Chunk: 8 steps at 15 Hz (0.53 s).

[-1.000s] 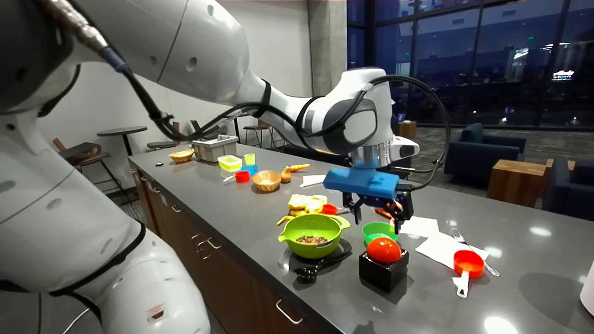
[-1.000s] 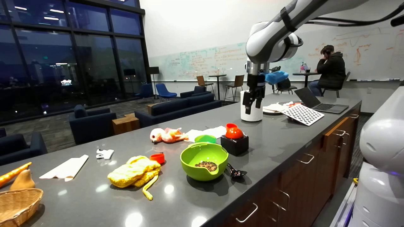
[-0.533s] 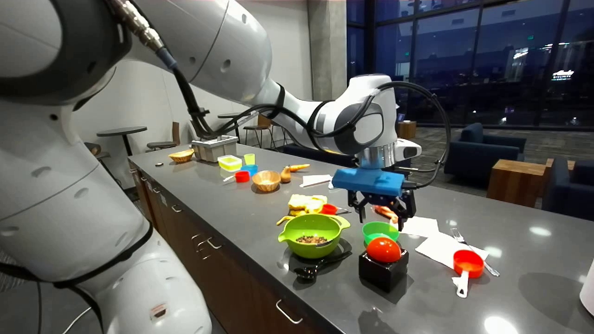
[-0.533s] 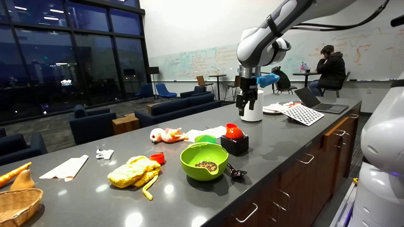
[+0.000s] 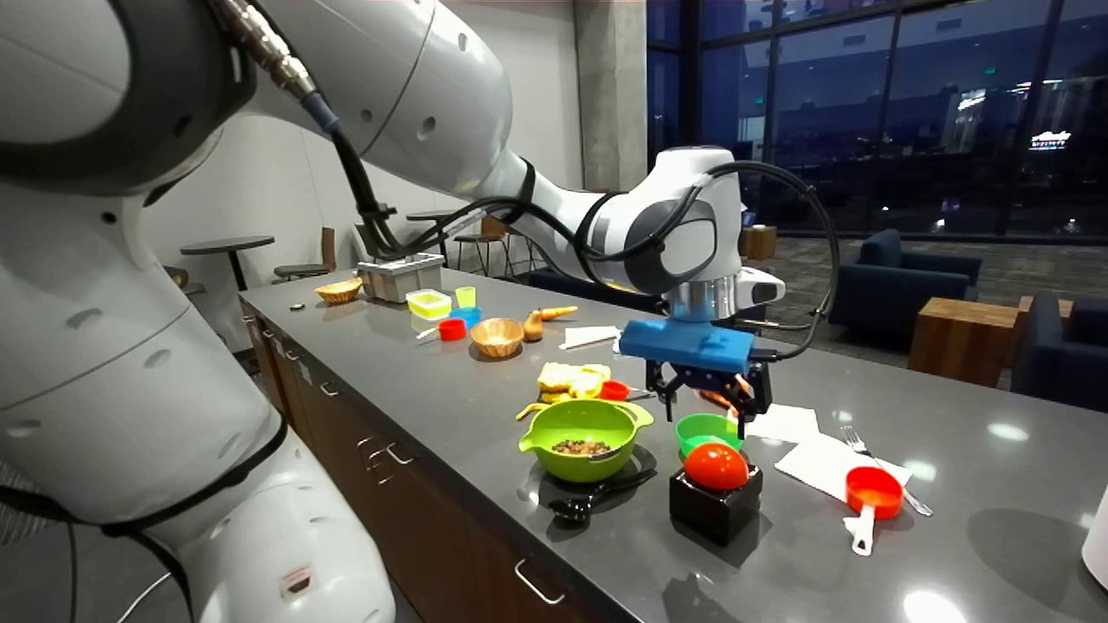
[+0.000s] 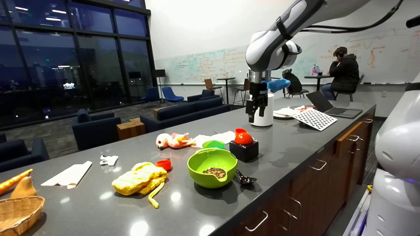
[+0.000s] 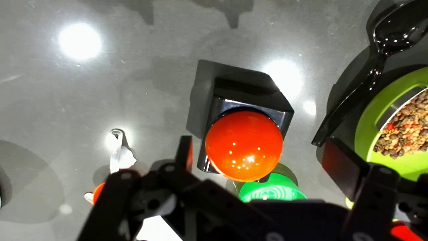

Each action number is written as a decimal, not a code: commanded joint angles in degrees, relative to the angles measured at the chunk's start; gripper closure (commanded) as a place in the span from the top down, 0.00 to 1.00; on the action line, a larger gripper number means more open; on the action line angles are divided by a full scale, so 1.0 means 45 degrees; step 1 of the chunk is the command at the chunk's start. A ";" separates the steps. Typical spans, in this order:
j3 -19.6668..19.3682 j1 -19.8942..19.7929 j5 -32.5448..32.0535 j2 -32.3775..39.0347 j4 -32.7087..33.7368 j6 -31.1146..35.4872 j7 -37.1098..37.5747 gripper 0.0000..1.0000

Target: Press the big orange button on the black box

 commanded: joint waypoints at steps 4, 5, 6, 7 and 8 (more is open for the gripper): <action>-0.0121 0.0180 0.1454 0.0456 0.0337 -0.0126 -0.1213 1.00; -0.0114 0.0195 0.1650 0.0550 0.0408 -0.0120 -0.1370 1.00; -0.0102 0.0203 0.1804 0.0634 0.0492 -0.0132 -0.1530 1.00; -0.0102 0.0218 0.1993 0.0709 0.0552 -0.0077 -0.1695 1.00; -0.0071 0.0219 0.2072 0.0826 0.0647 -0.0018 -0.1817 1.00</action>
